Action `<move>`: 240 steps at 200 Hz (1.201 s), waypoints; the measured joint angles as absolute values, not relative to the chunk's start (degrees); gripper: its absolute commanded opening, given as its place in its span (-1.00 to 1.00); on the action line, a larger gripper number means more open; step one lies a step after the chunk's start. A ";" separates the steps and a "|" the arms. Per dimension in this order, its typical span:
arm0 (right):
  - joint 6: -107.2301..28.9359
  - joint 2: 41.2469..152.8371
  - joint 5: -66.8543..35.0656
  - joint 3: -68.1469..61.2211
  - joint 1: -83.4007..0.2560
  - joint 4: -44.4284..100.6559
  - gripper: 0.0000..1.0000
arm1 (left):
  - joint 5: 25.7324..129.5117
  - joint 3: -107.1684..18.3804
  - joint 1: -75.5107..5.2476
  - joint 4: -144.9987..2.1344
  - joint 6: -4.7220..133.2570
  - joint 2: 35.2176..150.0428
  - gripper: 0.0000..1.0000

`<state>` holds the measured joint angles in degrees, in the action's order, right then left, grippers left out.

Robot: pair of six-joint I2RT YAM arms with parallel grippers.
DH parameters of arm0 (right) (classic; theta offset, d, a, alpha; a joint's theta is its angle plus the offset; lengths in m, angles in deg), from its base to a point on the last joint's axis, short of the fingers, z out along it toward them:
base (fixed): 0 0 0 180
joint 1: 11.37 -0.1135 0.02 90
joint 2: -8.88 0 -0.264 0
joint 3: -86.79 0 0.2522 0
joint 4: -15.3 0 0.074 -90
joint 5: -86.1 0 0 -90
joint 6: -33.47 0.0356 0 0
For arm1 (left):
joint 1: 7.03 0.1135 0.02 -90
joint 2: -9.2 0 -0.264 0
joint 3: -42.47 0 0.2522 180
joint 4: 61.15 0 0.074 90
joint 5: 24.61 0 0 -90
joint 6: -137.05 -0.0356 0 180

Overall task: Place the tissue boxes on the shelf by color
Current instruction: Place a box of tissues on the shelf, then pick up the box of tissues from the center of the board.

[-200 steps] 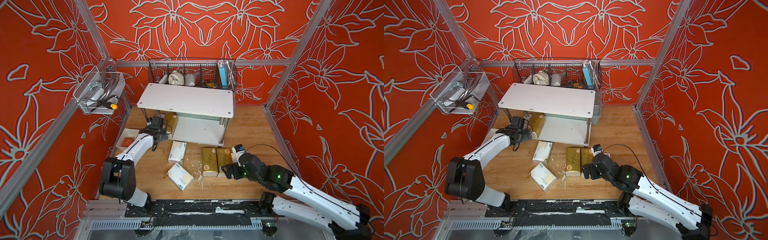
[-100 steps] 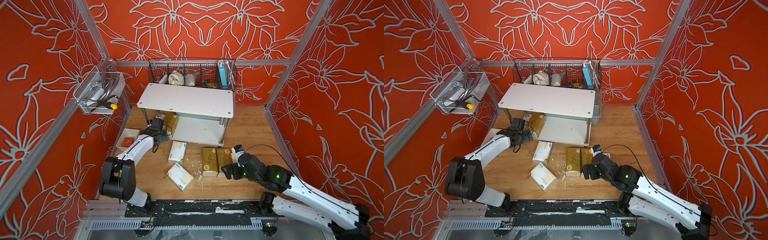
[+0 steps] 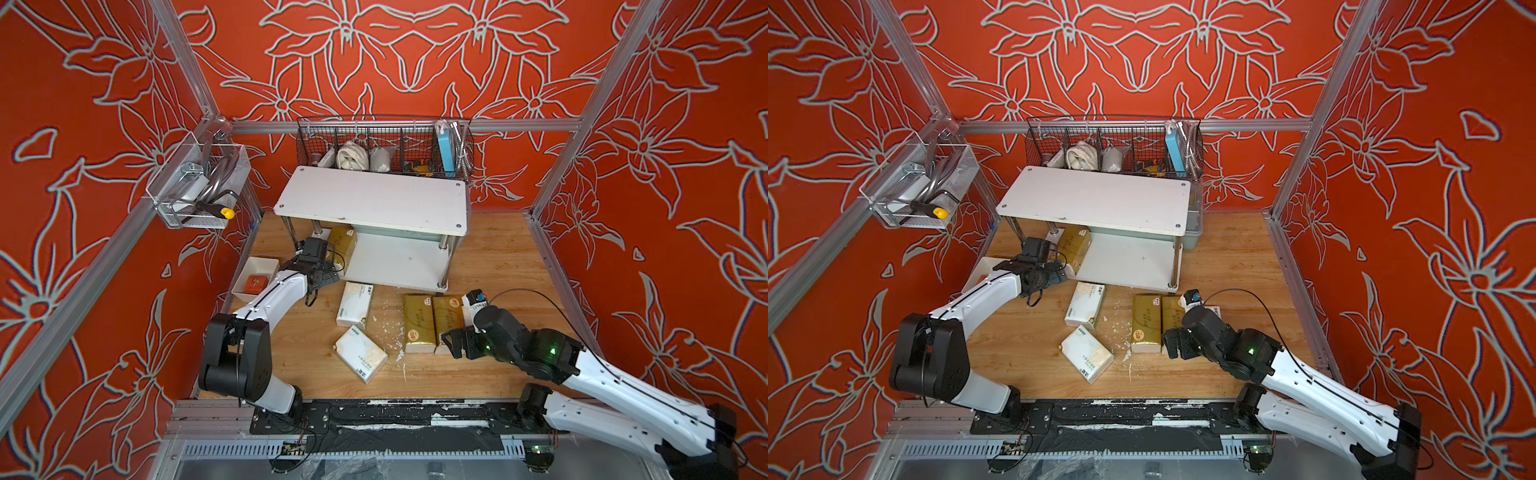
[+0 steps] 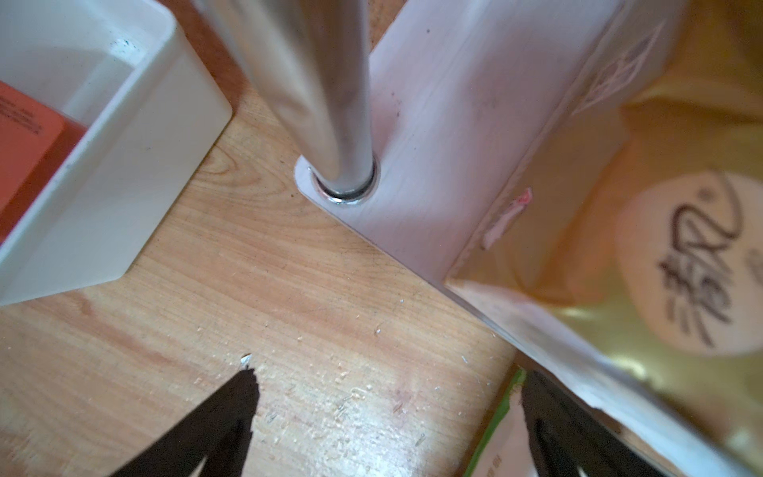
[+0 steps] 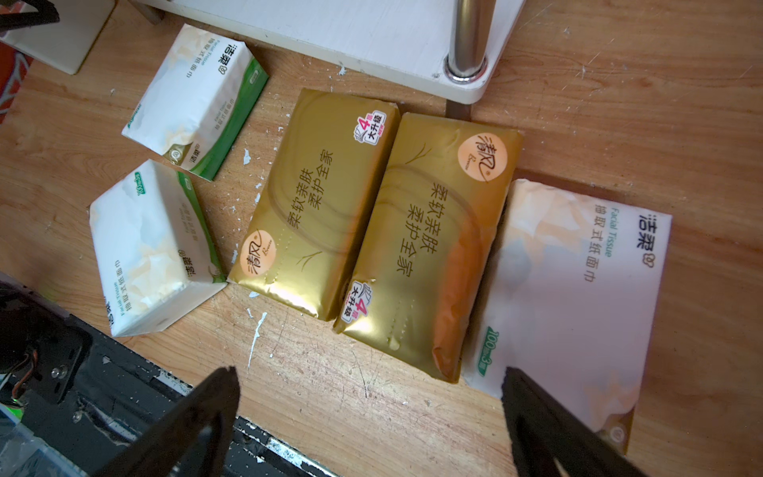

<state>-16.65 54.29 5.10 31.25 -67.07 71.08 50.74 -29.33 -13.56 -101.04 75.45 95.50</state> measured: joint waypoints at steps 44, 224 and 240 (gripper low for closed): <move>-16.65 54.31 5.10 31.25 -67.07 71.08 0.98 | 51.20 -29.33 -13.56 -100.93 75.45 95.50 0.98; -19.78 47.97 7.31 28.06 -65.02 72.59 0.98 | 63.17 -24.41 -25.34 -113.35 82.79 72.47 0.98; -19.78 49.50 6.04 28.06 -64.65 72.66 0.98 | 63.11 -24.41 -28.97 -113.37 85.57 71.92 0.98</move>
